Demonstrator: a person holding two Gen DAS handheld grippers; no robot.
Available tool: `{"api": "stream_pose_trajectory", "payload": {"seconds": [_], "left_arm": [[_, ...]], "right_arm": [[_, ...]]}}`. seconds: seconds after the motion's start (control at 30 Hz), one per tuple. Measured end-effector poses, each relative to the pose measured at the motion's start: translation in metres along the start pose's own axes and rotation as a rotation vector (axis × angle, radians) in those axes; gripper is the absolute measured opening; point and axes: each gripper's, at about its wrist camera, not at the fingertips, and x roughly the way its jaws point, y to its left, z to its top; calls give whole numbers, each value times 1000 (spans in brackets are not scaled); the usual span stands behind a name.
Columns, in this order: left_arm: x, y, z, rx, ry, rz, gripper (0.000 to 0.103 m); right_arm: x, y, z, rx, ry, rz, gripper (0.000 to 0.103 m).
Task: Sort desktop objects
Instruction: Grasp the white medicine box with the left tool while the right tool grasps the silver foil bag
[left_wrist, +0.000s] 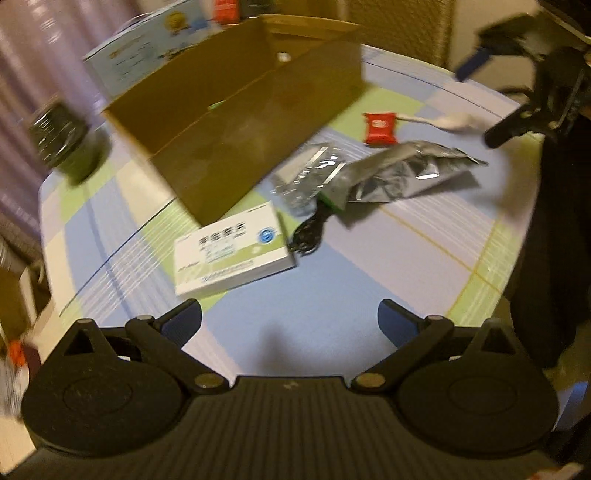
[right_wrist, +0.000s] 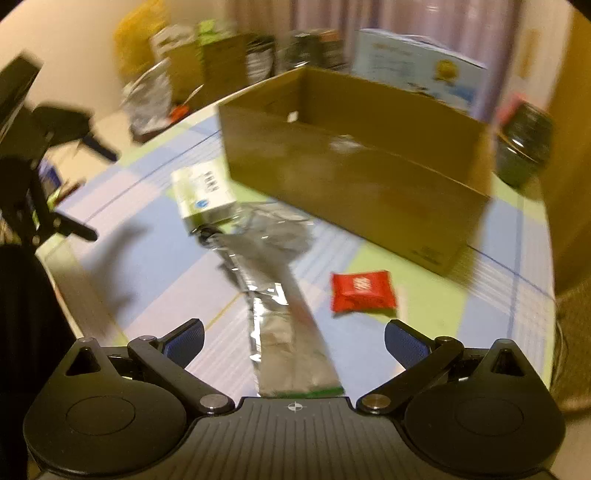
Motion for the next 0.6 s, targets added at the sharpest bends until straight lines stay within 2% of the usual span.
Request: {"api": "stream_pose_trajectory", "payload": {"seconds": [0.13,0.23,0.33,0.47,0.6], "left_arm": [[15,-4,6,147,23,-15,100],[25,-5,6,313,2,-6,100],[34,-3,6,473,-19,12,99],[52,4,7,645,-3,26,99],[73,12,7,779,26,19,97]], "right_arm": [[26,12,9,-109,67,33,101],[43,16,15,-179,111,59,101],[60,15,20,-218,159,78,101],[77,13,25,-254,203,102,100],[87,10,28,-263,234,132,90]]}}
